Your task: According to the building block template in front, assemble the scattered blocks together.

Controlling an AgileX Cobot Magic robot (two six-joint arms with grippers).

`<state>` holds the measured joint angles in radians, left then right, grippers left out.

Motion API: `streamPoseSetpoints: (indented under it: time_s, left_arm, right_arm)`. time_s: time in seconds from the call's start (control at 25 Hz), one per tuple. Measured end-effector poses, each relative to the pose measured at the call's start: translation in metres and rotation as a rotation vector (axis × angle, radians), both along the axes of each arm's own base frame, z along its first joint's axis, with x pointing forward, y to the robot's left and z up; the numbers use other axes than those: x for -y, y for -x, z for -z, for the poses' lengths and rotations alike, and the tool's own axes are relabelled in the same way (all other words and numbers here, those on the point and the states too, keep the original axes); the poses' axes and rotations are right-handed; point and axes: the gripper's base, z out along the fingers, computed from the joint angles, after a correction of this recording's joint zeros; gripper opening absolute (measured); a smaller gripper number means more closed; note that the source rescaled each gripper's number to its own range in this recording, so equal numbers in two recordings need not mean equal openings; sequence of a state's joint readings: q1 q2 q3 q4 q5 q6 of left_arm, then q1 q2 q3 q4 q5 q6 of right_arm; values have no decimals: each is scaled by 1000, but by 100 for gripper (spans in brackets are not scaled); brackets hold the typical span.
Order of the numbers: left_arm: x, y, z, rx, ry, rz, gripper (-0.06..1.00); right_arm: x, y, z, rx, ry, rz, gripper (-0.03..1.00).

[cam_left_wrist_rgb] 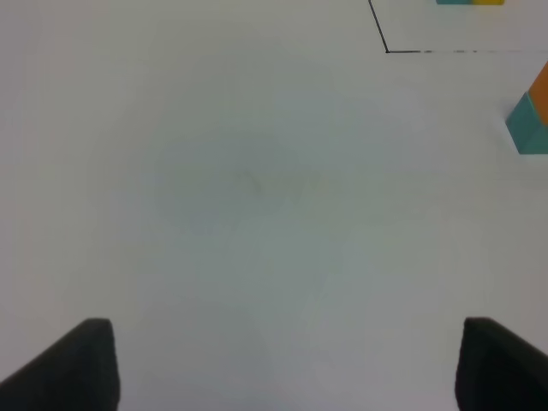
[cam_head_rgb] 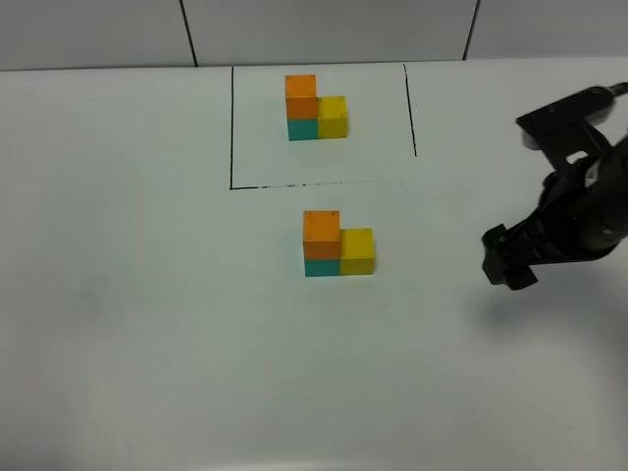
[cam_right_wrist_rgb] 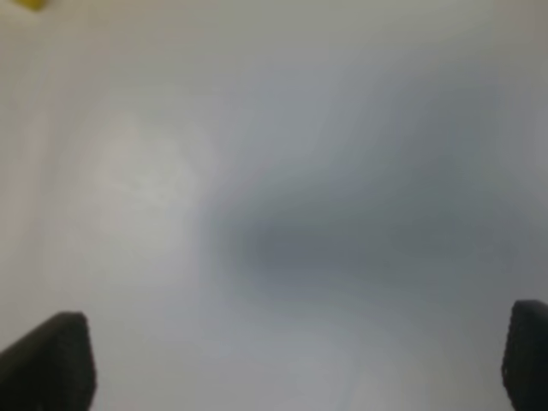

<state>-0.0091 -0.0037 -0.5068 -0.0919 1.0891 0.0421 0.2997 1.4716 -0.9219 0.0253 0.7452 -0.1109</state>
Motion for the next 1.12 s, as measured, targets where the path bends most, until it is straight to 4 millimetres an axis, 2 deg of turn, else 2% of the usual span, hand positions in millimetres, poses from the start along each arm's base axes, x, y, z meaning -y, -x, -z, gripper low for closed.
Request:
streamPoseSetpoints:
  time_s: [0.2,0.32,0.44,0.6,0.72,0.92,1.12]
  left_arm:
    - [0,0,0,0,0,0,82]
    - [0,0,0,0,0,0,82]
    - [0,0,0,0,0,0,82]
    - [0,0,0,0,0,0,82]
    - [0,0,0,0,0,0,82]
    - [0,0,0,0,0,0,82]
    - [0,0,0,0,0,0,82]
  right_arm:
    - [34,-1,-4,45,-11,163,94]
    - [45,-9,-3,75,-9,201,94]
    - [50,-27,-6,110,-12,224,94]
    - [71,-51,-31,215,-16,274,94]
    - [80,-58,-58,312,-22,292,94]
    - [83,-46,-90,418,-33,297,94]
    - [92,-16,-117,545,-41,322,94]
